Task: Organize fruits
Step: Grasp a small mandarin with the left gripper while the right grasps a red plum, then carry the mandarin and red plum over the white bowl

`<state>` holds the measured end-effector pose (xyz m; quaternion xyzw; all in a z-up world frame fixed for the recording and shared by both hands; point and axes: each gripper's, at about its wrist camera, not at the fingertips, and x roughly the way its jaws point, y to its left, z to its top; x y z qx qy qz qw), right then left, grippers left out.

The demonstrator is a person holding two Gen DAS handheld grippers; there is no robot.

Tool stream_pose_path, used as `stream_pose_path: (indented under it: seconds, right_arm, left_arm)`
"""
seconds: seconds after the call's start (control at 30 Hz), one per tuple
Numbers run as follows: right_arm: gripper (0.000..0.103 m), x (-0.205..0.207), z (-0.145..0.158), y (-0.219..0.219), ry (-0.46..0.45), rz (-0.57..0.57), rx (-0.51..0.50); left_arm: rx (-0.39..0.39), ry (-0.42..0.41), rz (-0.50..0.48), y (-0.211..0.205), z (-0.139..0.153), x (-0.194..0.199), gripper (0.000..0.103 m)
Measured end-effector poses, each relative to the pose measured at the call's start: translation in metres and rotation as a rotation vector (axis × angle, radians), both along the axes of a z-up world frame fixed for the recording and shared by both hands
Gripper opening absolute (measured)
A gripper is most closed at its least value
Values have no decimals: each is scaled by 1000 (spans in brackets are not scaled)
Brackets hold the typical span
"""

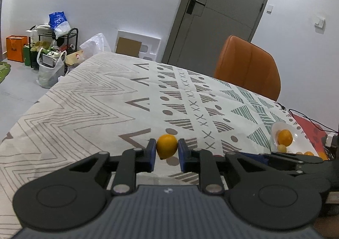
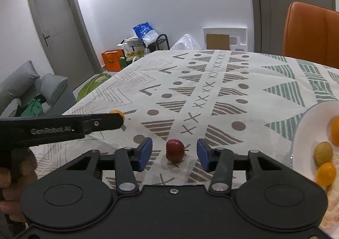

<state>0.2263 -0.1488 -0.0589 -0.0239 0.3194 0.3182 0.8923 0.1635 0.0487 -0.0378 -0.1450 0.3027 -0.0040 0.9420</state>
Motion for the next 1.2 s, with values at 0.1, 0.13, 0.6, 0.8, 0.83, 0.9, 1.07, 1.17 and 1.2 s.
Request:
stream_pose_path:
  seconds: [0.1, 0.13, 0.6, 0.8, 0.83, 0.9, 1.07, 1.17, 1.2]
  right_arm:
    - [23, 3, -4, 3, 8, 8, -15]
    - [19, 3, -5, 4, 8, 11, -21]
    - [19, -10, 17, -29, -55, -52, 14]
    - [19, -15, 25, -49, -76, -86, 30]
    - [19, -16, 27, -53, -79, -94, 34]
    - [19, -16, 31, -58, -89, -105, 35]
    - [19, -17, 37, -72, -106, -134, 43]
    - [19, -18, 39, -81, -112, -150, 46]
    - [19, -18, 39, -83, -114, -156, 46]
  left_arm:
    - [1, -3, 5, 1, 2, -1, 21]
    - [0, -6, 5, 2, 3, -2, 21]
    - [3, -36, -54, -22, 13, -2, 21]
    - [5, -49, -83, -37, 19, -1, 21]
    - [6, -51, -88, -39, 20, -1, 21]
    - [10, -57, -98, -45, 23, 0, 21]
    - [16, -69, -126, -57, 28, 2, 21]
    - [19, -74, -140, -64, 30, 4, 21]
    - [20, -76, -146, -67, 31, 4, 21]
